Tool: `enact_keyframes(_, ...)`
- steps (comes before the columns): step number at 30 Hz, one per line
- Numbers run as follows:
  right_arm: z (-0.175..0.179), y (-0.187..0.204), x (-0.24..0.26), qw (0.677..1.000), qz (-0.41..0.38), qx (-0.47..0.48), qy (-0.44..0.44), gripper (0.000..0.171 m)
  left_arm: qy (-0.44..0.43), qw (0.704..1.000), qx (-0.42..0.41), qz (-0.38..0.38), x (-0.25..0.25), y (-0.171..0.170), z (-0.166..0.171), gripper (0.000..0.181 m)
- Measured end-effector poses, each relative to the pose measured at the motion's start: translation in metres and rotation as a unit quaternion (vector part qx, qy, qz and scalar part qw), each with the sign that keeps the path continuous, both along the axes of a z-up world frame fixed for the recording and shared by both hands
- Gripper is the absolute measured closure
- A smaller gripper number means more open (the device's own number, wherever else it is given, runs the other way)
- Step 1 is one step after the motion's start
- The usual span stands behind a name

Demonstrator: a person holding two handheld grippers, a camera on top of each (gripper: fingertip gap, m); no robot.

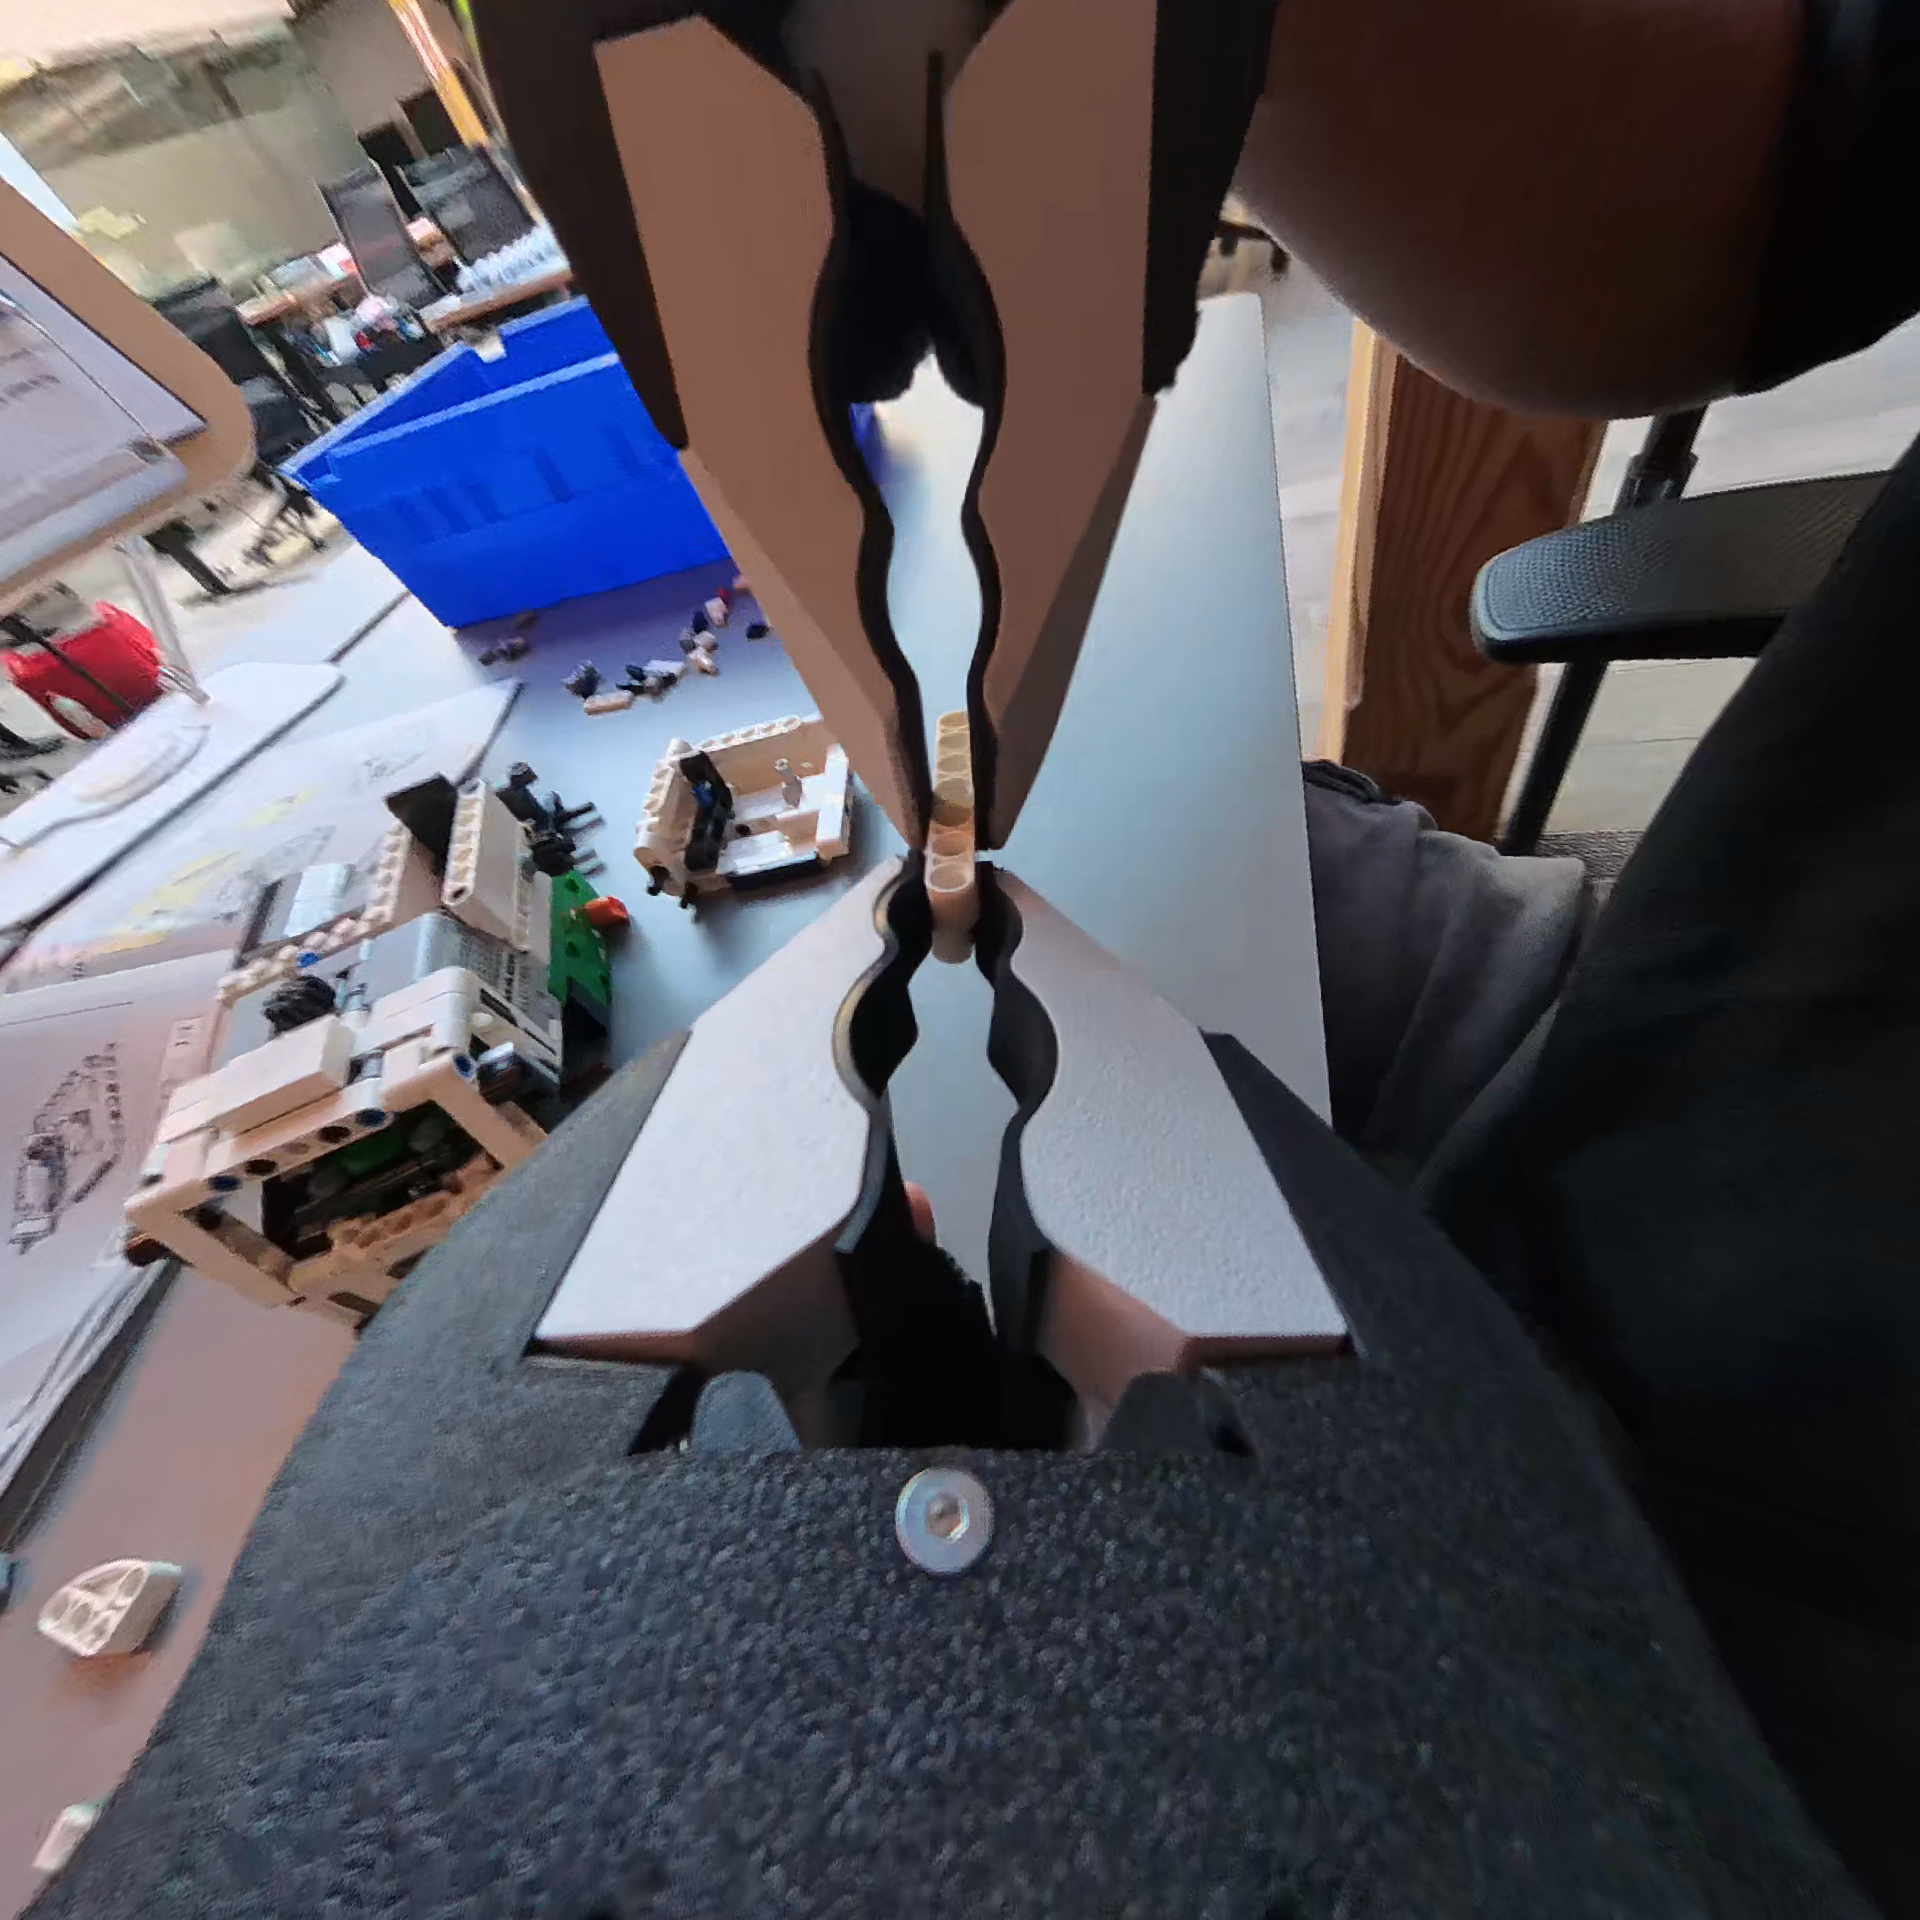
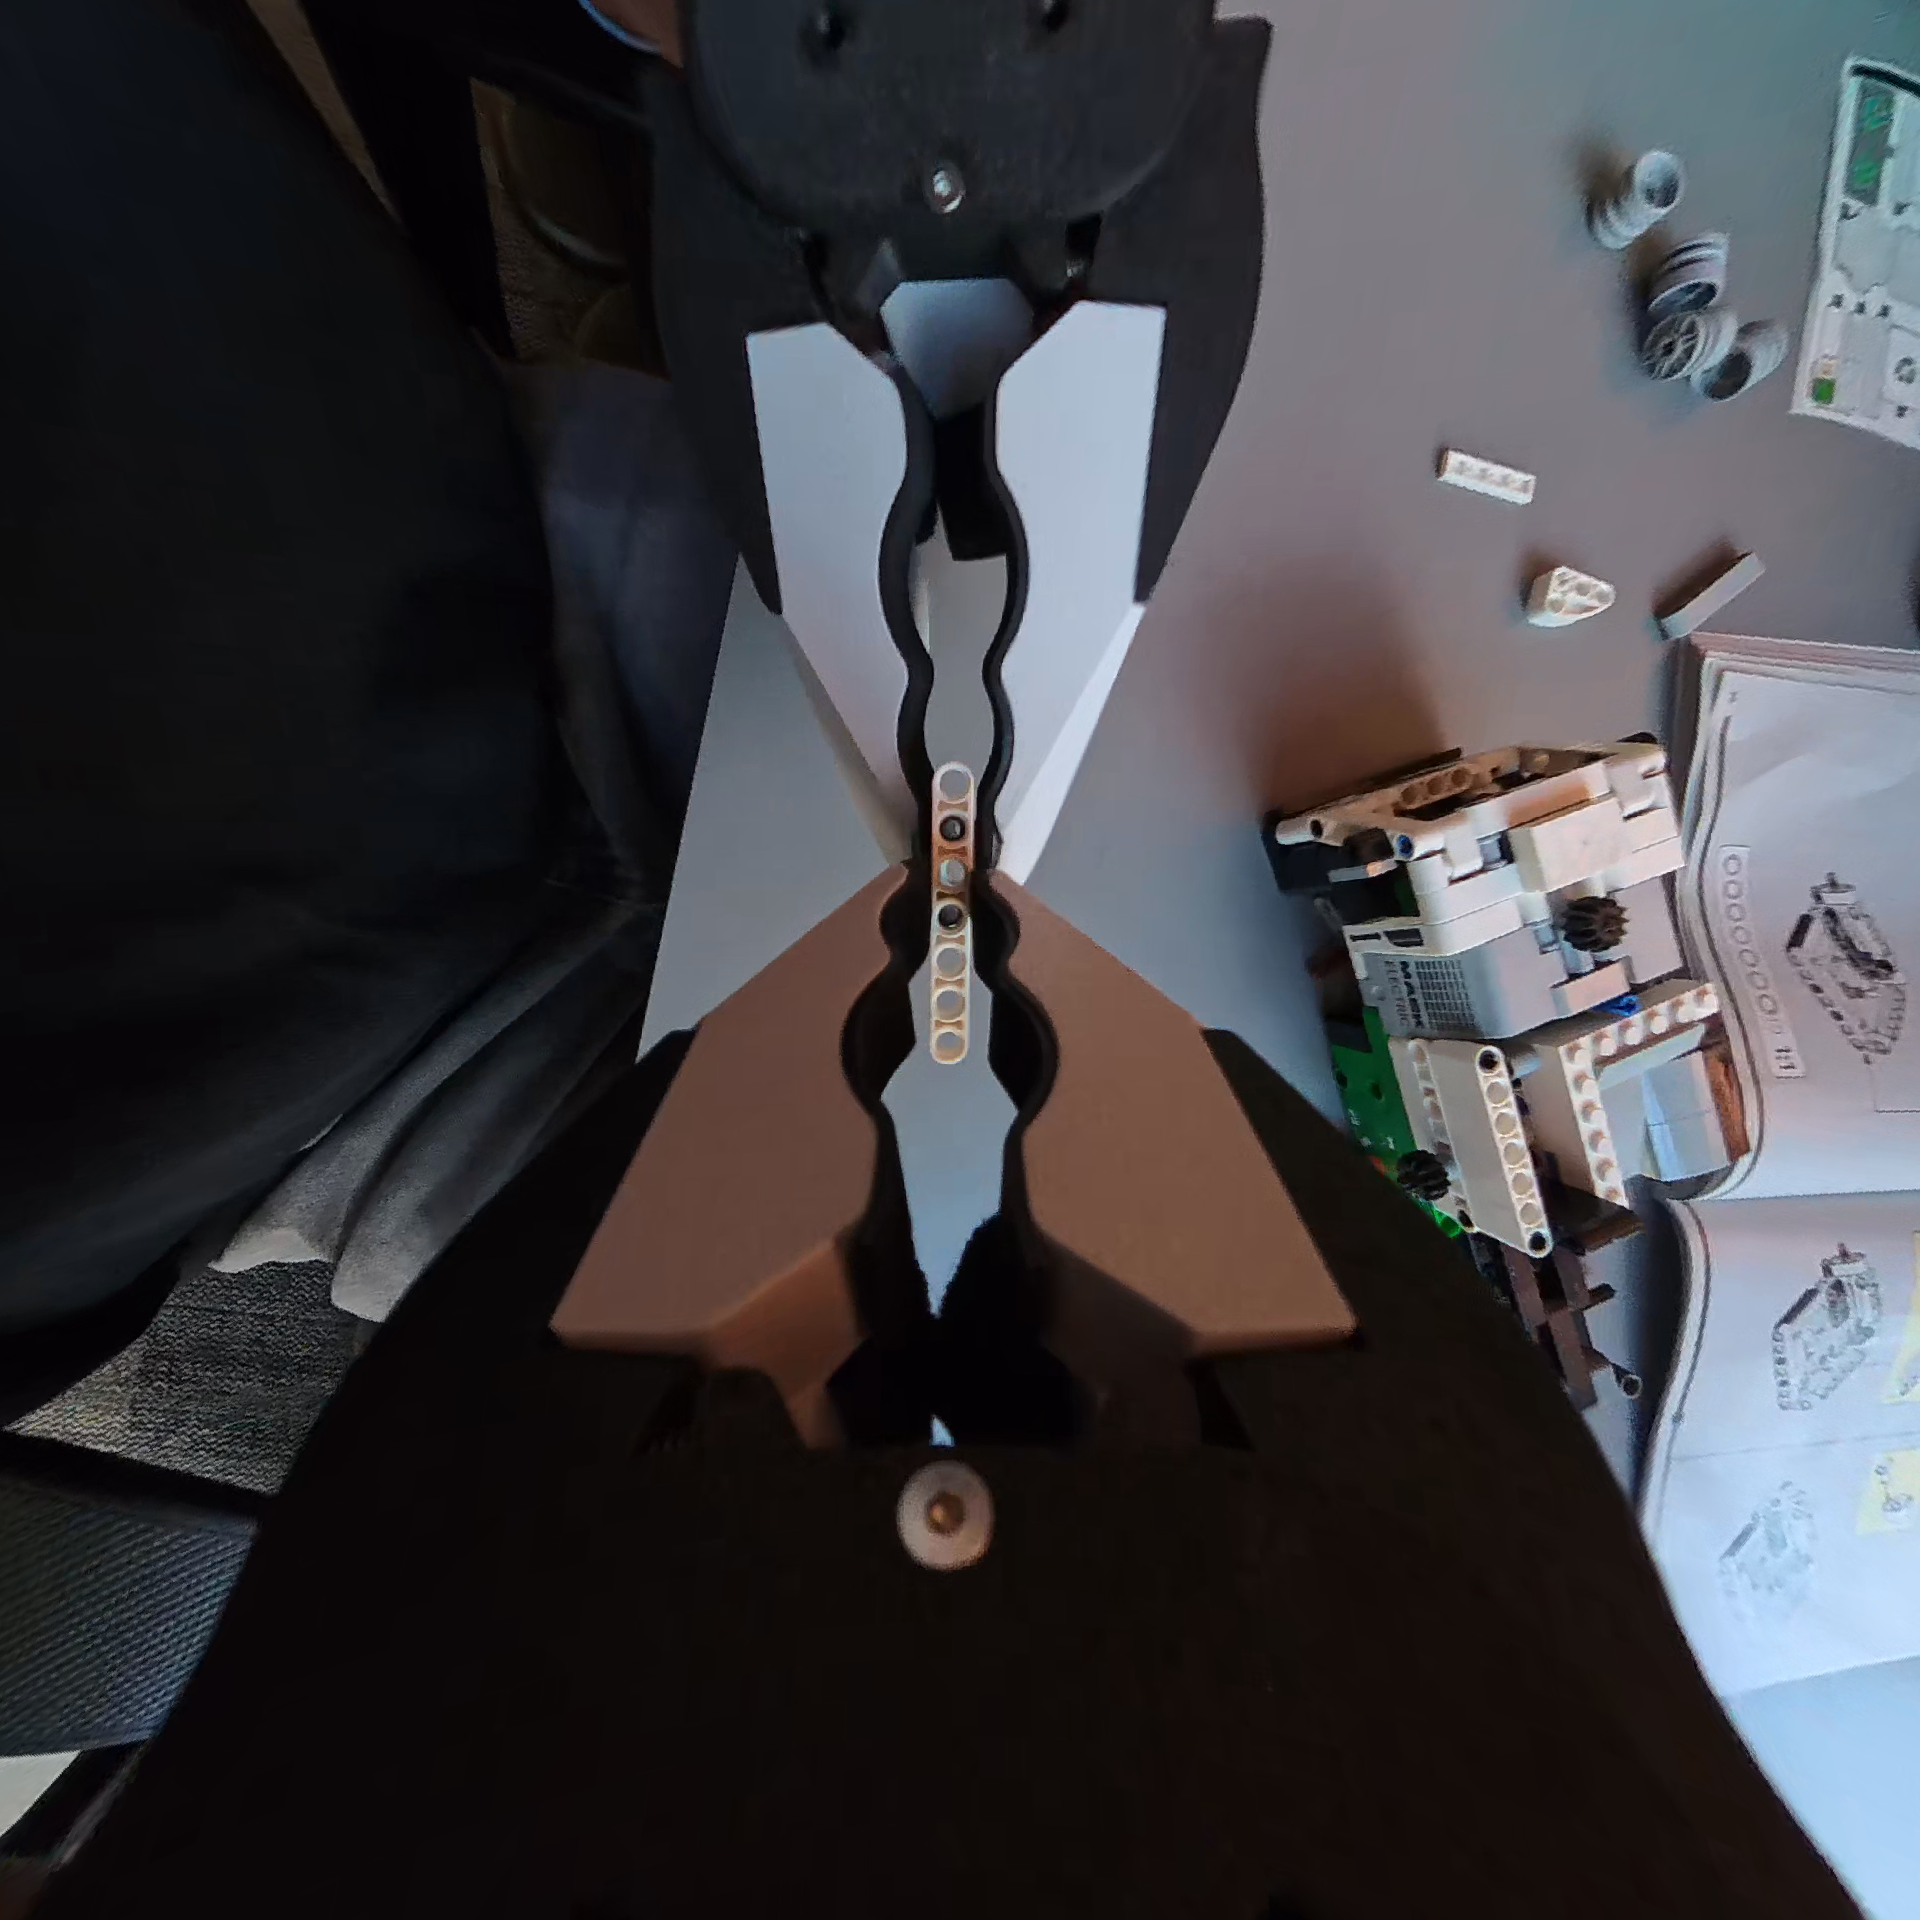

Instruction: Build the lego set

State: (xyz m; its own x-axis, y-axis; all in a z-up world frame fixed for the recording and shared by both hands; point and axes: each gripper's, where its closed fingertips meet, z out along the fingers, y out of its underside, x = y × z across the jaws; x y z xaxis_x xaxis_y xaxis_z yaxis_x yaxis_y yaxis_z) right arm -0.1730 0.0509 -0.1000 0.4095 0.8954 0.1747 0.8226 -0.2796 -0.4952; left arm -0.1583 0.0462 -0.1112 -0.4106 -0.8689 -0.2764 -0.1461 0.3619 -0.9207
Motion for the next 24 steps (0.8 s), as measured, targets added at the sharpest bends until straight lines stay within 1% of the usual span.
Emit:
enact_keyframes(3,0.008,-0.003,-0.003,1.0,0.0,0.006,-0.005,0.164,-0.047,0.999,0.026,0.003,-0.001,-0.002,0.008,0.174)
enact_keyframes(9,0.015,0.003,-0.004,1.0,0.004,0.031,-0.005,0.164,-0.048,0.999,-0.024,-0.009,-0.003,0.002,0.016,0.174)
enact_keyframes(16,0.02,0.009,-0.006,0.999,0.009,0.03,0.011,0.161,-0.05,0.997,-0.062,-0.016,-0.005,0.006,0.022,0.174)
enact_keyframes(20,0.021,0.011,-0.006,0.999,0.015,0.048,0.003,0.16,-0.053,0.996,-0.071,-0.016,-0.005,0.007,0.024,0.174)
enact_keyframes(24,0.023,0.01,-0.008,0.999,0.009,0.034,0.019,0.155,-0.058,0.995,-0.075,-0.013,-0.006,0.009,0.026,0.174)
